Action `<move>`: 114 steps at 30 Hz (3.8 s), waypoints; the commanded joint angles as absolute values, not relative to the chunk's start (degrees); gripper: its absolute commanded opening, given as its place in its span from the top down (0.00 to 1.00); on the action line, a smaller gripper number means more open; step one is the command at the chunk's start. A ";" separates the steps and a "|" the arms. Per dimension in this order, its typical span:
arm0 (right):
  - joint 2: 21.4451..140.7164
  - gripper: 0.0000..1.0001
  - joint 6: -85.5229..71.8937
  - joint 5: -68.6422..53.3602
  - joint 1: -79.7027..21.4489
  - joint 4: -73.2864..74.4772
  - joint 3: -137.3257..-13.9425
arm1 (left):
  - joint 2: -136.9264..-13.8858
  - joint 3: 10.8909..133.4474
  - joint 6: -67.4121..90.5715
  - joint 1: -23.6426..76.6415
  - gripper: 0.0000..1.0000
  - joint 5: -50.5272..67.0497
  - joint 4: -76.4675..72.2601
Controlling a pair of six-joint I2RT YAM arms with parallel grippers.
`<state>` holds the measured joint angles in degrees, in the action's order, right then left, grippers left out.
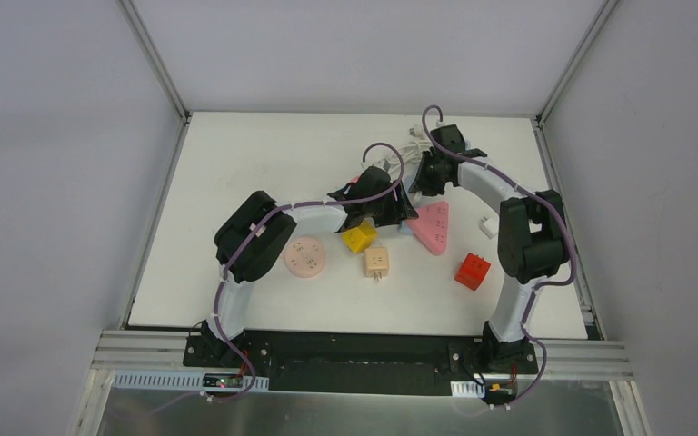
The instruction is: Pull the plug off the socket
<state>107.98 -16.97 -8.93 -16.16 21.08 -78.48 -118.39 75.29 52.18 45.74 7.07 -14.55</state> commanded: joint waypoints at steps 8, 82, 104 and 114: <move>103.43 1.00 -17.64 -24.74 -12.71 19.74 -79.50 | -119.36 75.86 50.99 45.70 0.91 4.16 -9.22; 101.04 0.90 -25.93 -16.28 7.96 14.66 -67.04 | -116.98 70.12 50.13 45.00 0.29 9.17 -23.24; 87.55 0.17 -25.82 -10.03 9.05 14.26 -61.04 | -110.70 79.91 35.53 44.84 0.15 6.02 -7.39; 73.50 0.18 -30.91 -17.37 5.56 9.92 -49.41 | -122.20 97.87 40.42 43.36 0.30 5.28 9.08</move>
